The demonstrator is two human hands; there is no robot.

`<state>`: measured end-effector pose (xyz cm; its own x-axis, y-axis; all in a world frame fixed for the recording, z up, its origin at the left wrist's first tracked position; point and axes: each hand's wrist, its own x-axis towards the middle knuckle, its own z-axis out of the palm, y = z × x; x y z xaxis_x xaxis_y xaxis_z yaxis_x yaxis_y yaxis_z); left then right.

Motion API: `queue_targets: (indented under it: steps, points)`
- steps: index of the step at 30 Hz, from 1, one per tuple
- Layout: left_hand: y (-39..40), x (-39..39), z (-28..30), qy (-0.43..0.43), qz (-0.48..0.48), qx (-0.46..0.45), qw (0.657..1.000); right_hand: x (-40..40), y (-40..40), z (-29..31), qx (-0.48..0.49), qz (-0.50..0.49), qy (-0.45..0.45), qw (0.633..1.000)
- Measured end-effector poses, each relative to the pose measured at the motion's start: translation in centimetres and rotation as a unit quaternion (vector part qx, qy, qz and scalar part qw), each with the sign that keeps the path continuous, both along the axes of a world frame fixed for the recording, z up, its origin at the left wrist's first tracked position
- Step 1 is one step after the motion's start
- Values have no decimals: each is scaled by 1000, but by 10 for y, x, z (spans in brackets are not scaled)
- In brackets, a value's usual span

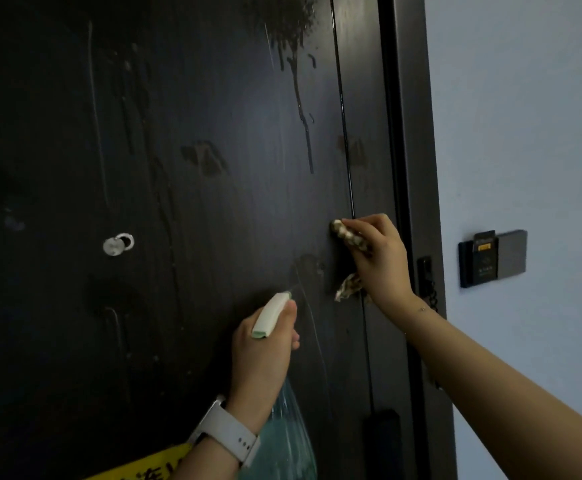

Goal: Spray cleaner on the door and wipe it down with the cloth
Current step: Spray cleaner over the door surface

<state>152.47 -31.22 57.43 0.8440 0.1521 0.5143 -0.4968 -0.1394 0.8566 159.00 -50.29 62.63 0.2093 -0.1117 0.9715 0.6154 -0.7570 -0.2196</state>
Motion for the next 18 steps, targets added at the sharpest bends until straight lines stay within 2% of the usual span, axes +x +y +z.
queue_targets:
  steps: [3, 9, 13, 18]
  points:
    - [2, -4, -7, 1, 3, 4, 1000, -5, 2, -1, 10, 0, 19, 1000]
    - [35, -30, -26, -14, -21, -7, 1000, -43, 34, -27, 35, 62, 10, 997]
    - [83, -57, -57, -10, -13, -43, 999, -75, 78, -75, 34, 111, 45, 992]
    - [156, -99, -121, 30, 35, -34, 998, -98, 156, -150, -13, 165, 129, 978]
